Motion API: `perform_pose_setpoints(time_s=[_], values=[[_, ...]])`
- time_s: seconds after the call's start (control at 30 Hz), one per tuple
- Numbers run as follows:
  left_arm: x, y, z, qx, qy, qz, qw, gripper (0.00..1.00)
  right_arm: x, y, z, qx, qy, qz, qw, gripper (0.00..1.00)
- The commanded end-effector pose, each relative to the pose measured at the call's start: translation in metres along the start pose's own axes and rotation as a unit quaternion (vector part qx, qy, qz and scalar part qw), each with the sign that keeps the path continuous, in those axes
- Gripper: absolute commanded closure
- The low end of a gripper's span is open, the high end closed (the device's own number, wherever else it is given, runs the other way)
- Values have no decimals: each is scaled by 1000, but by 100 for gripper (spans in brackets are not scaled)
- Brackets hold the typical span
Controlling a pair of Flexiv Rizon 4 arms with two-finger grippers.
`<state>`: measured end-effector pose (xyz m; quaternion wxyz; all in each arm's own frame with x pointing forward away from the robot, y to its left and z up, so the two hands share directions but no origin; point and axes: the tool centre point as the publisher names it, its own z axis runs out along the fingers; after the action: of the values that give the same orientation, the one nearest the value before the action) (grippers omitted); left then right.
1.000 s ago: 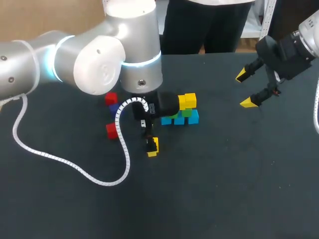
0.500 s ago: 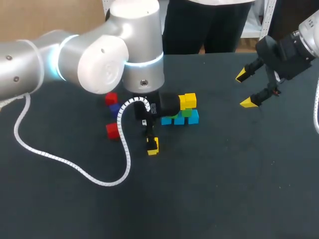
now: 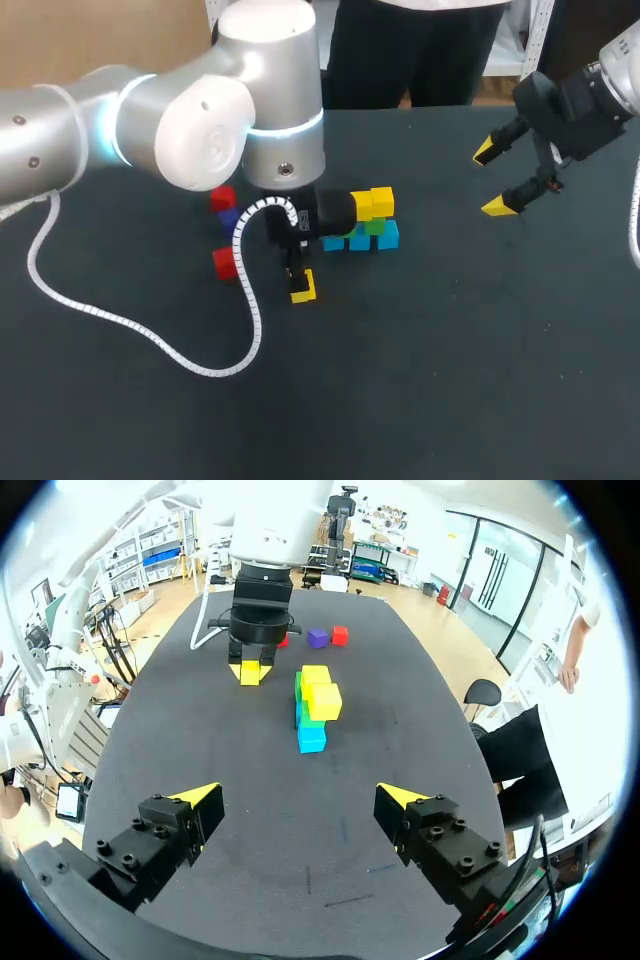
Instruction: Place the blue cubes, place green cubes on the blue cubes, place the yellow cubes on the green cubes, then place the red cubes on the yellow cubes, and place purple cube on the red cubes.
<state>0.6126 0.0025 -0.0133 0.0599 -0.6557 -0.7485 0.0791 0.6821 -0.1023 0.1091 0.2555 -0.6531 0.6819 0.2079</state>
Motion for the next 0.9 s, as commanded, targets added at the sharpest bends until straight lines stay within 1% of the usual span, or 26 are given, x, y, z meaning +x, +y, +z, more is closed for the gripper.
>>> perform_pose_setpoints(time_s=[0.03,0.47,0.67,0.87,0.9], values=[[-1,0,-2,1,2,1,1000,100,0,1,0,1,-1,0,1000,0],[0,-1,-28,-13,21,-15,1000,100,0,1,0,1,-1,0,1000,0],[2,-2,-40,-32,19,-23,999,100,0,1,0,1,-1,0,1000,0],[1,1,-52,-50,18,-20,998,100,0,1,0,1,-1,0,1000,0],[0,2,-55,-54,11,-18,998,100,0,1,0,1,-1,0,1000,0]])
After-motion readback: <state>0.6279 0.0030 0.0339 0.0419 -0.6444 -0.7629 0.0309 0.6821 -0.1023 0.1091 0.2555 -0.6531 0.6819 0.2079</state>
